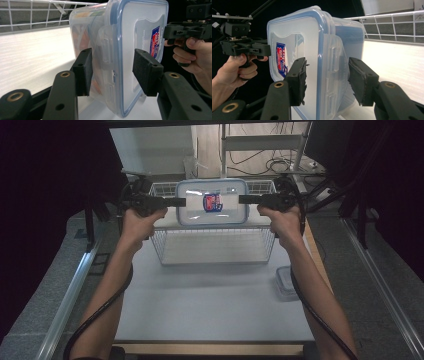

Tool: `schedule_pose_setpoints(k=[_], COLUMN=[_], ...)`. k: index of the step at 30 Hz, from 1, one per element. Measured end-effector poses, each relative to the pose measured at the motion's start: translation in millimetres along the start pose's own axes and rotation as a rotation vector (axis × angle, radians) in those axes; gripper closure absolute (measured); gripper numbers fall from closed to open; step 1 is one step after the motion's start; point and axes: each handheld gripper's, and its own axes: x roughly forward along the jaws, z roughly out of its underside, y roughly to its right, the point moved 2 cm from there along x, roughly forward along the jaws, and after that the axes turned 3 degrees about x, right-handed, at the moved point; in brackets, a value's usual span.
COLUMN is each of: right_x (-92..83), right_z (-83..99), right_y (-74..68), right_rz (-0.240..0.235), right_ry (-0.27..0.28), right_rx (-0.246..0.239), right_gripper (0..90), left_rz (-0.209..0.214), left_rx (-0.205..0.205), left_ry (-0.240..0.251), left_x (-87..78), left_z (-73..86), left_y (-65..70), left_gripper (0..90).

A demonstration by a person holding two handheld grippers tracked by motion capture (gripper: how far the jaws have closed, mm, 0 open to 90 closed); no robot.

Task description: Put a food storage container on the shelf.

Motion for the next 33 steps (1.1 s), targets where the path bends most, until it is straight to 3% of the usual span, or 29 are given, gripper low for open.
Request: schedule_pose_setpoints(k=[8, 11, 13, 18, 21, 24, 26, 27, 30, 33], right_x=[3.2, 4.3, 6.3, 10.3, 12.5, 14.2, 13.9, 13.6, 8.6, 1.6], right_z=[0.0, 0.5, 1.2, 1.9, 1.4, -0.5, -1.6, -1.8, -1.6, 0.8], right_y=[-1.3, -1.1, -1.4, 9.6, 15.7, 18.9, 17.3, 16.1, 8.7, 0.2], right_rz=[0.031, 0.038, 0.067, 0.044, 0.021, 0.025, 0.104, 0.131, 0.181, 0.208], right_ry=[0.008, 0.010, -0.002, 0.021, 0.034, 0.047, 0.050, 0.043, 0.048, 0.055], right_rx=[-0.042, -0.045, -0.054, 0.003, 0.033, 0.046, -0.002, -0.033, -0.101, -0.180], right_gripper=[47.6, 46.1, 42.2, 38.8, 38.9, 37.8, 37.6, 37.3, 38.2, 45.4], left_rz=[-0.030, -0.081, -0.125, -0.084, -0.082, -0.096, -0.097, -0.118, -0.190, -0.202], left_rx=[0.023, 0.055, 0.070, 0.017, 0.015, 0.039, 0.052, 0.080, 0.170, 0.221], left_ry=[0.016, -0.003, -0.021, 0.007, 0.010, 0.013, 0.032, 0.025, 0.018, 0.030], left_x=[1.5, 3.8, 7.0, 12.6, 13.0, 12.0, 9.5, 8.5, 4.4, -0.1], left_z=[1.2, 1.5, 2.9, 6.2, 7.0, 8.4, 8.6, 9.2, 13.0, 18.9], left_y=[1.2, 2.7, 3.0, -4.3, -3.6, -1.4, 0.5, 1.9, 8.1, 13.6], left_gripper=[49.0, 49.1, 50.7, 46.7, 45.2, 43.4, 41.6, 40.0, 38.1, 39.0])
